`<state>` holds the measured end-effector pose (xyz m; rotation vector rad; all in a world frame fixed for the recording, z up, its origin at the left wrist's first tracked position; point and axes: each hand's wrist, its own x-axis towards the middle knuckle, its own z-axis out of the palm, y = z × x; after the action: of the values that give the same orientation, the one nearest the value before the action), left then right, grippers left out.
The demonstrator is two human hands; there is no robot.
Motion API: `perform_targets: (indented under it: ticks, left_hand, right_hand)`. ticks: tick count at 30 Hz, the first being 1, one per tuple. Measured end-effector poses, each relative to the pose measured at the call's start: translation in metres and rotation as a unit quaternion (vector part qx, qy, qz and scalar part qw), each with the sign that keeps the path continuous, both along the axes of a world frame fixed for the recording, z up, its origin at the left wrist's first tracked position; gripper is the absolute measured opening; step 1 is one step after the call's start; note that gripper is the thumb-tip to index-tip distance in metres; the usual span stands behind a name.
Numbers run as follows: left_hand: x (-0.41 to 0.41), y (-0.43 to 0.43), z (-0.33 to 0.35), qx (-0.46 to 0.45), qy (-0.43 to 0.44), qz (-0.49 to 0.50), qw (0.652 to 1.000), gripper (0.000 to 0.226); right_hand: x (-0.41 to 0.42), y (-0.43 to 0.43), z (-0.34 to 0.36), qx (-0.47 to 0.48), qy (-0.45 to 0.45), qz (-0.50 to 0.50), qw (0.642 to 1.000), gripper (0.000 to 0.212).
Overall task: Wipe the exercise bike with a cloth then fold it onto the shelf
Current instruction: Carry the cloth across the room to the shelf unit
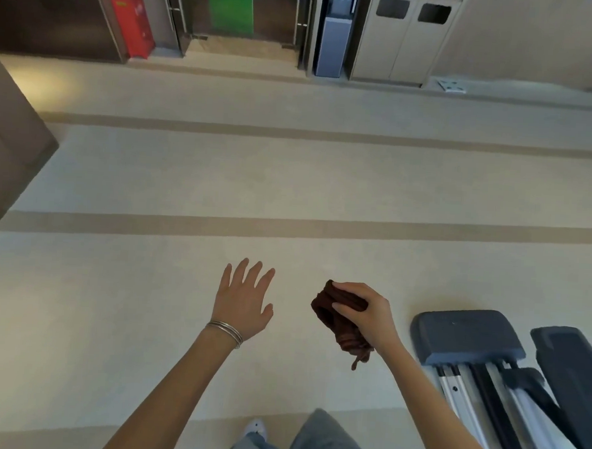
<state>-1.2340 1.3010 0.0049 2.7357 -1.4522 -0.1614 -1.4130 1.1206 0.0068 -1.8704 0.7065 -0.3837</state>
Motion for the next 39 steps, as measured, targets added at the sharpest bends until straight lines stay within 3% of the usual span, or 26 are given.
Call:
perform_targets:
  ticks: [8,19,29,39]
  left_hand:
    - [0.020,-0.079,-0.012,-0.004,0.020,-0.060,0.998,0.061]
    - [0.029,-0.267,-0.003,-0.028,0.023,-0.083,0.996,0.059]
    - [0.035,-0.375,0.002,-0.040,0.039,-0.078,0.995,0.056]
    - [0.101,-0.472,-0.009,-0.014,0.046,-0.104,0.993,0.057]
  right_hand:
    - [0.008,-0.061,-0.008,-0.017,0.012,-0.041,0.999,0.040]
    - [0.019,-0.240,0.004,-0.014,-0.006,-0.058,0.998,0.040]
    - [0.037,-0.349,0.014,-0.104,0.015,0.001,0.994,0.036]
    - [0.099,-0.440,0.007,-0.170,0.081,0.010,0.982,0.036]
